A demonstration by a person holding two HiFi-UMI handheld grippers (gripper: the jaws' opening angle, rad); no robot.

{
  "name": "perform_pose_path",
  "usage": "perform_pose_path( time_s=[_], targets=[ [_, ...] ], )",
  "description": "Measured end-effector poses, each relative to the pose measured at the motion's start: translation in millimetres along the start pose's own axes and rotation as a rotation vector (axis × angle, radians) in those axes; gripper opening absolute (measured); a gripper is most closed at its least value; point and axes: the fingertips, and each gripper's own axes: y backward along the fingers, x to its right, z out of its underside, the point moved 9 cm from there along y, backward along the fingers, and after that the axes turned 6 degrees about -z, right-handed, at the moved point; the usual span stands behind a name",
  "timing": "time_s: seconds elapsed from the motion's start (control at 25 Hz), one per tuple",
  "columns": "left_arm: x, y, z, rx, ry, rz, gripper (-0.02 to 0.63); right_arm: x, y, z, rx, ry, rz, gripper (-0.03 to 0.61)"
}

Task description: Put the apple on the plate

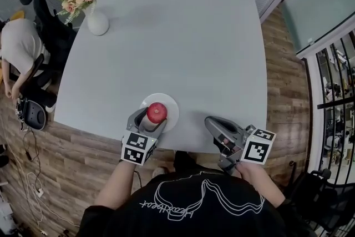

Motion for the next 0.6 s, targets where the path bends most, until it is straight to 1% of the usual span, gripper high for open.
perform_pose_path(
  time_s=[0.16,0.36,0.6],
  targets=[
    [-1,-4,2,0.018,-0.02,-0.015,0.302,6,-6,-8,-0.027,0.007,-0.015,0.008],
    [0,-8,6,0.015,-0.074,-0.038,0.302,12,-13,-15,-0.071,0.015,-0.042,0.008],
    [2,-8,10,0.044,-0.049,-0.069,0.302,21,-25,-20,-0.13,0.023,-0.067,0.008]
  ],
)
